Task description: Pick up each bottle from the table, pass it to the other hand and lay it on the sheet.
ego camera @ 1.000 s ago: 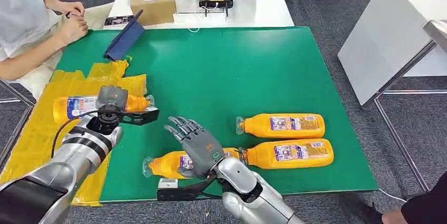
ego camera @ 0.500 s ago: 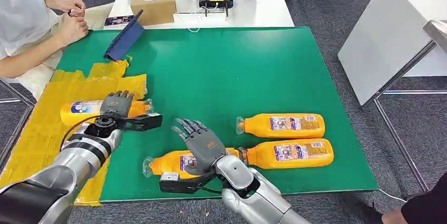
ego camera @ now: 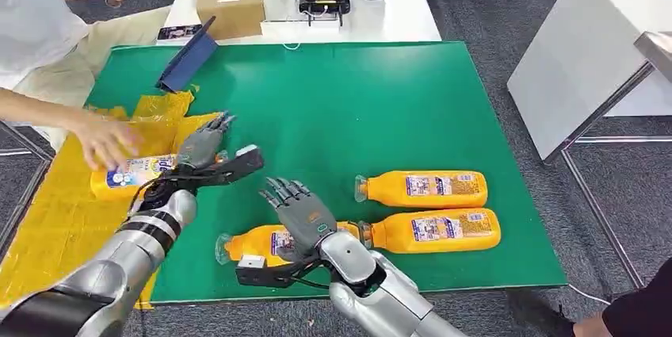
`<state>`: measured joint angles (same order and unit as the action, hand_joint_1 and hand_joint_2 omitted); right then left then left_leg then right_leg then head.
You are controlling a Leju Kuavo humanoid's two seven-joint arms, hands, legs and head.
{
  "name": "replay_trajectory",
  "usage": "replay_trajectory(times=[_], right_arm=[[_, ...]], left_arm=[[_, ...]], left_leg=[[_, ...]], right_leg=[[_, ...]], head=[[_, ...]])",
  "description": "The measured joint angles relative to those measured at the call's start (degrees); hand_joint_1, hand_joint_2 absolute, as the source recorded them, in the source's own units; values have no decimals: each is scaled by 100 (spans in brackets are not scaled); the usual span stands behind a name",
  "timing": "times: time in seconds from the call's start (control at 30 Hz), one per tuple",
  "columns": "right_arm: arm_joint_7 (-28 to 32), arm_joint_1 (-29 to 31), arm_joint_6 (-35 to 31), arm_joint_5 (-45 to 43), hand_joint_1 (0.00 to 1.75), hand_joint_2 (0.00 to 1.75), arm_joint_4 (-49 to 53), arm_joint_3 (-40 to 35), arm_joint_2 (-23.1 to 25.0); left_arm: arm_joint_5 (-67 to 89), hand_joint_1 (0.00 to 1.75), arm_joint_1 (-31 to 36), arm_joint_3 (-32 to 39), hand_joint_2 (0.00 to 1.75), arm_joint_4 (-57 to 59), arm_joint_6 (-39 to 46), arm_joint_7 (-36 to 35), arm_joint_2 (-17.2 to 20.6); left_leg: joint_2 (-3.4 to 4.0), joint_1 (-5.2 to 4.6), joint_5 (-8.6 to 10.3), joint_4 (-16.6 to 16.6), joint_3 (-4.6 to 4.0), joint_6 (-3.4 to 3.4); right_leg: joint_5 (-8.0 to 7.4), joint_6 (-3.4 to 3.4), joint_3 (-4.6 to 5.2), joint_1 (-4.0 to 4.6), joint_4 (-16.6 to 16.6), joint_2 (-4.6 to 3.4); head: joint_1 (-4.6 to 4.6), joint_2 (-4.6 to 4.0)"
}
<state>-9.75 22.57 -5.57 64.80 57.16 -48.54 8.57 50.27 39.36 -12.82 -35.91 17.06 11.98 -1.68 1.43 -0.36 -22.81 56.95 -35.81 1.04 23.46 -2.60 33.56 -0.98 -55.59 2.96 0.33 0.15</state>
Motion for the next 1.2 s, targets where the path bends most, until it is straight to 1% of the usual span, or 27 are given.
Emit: replay_trajectory(times=[0.07, 0.13, 0.2, 0.3, 0.43, 0.53, 0.73, 0.97, 1.07, 1.2], right_arm=[[18, 20, 20, 7, 0, 175, -88, -13, 0], [122, 45, -45, -67, 0, 175, -173, -17, 2], [363, 15, -313, -355, 0, 175, -190, -4, -9], [737, -280, -987, -754, 0, 175, 58, 137, -61], [1075, -742, -1612, -905, 0, 175, 727, 362, -177], [1202, -939, -1781, -920, 0, 175, 1119, 464, -223], [1322, -1141, -1718, -920, 0, 175, 1547, 485, -299], [807, -1100, -1311, -667, 0, 175, 1430, 487, -341], [752, -1058, -1292, -629, 0, 175, 1296, 490, -341], [339, -935, -1038, -470, 0, 175, 954, 518, -330]], left_arm=[[-1218, 0, -431, 163, 175, -940, -106, 438, -73], [-1985, 0, -818, 204, 175, -1906, -134, 640, -97], [-2583, 0, -1184, 215, 175, -2857, -101, 844, -94], [-2984, 0, -1649, 235, 175, -4040, 47, 1058, -77], [-3073, 0, -2058, 230, 175, -5046, 185, 1156, -57], [-3097, 0, -2216, 226, 175, -5382, 242, 1182, -48], [-3097, 0, -2387, 197, 175, -5587, 323, 1206, -22], [-3165, 0, -2542, 182, 175, -5674, 310, 1239, -13], [-3167, 0, -2567, 169, 175, -5707, 305, 1241, -11], [-3174, 0, -2574, 97, 175, -5729, 268, 1241, -9]], left_leg=[[15, -1, -4, 0, 7, -2], [23, -1, -7, 0, 12, -4], [22, 3, -7, -1, 14, -5], [0, 7, -5, -1, 10, -7], [1, 6, -5, -1, -4, -6], [0, 5, -5, -1, -5, -6], [1, 5, -6, -1, -11, -6], [0, 5, -6, -1, -11, -5], [0, 5, -6, -1, -12, -5], [-1, 5, -6, -1, -13, -5]], right_leg=[[0, 0, 0, -1, 1, -8], [0, 1, 1, 0, 3, -16], [2, 3, 0, 2, 2, -16], [5, 5, -2, 5, 1, 0], [2, 2, 10, 5, 0, -3], [3, 2, 11, 4, 1, -1], [4, 3, 16, 4, 1, -1], [3, 2, 15, 4, 1, -1], [3, 2, 15, 4, 1, -1], [3, 2, 15, 4, 1, -1]], head=[[-2, 0], [-4, 0], [-2, 0], [-2, 0], [0, 0], [0, 0], [0, 0], [0, 0], [-2, 0], [0, 0]])
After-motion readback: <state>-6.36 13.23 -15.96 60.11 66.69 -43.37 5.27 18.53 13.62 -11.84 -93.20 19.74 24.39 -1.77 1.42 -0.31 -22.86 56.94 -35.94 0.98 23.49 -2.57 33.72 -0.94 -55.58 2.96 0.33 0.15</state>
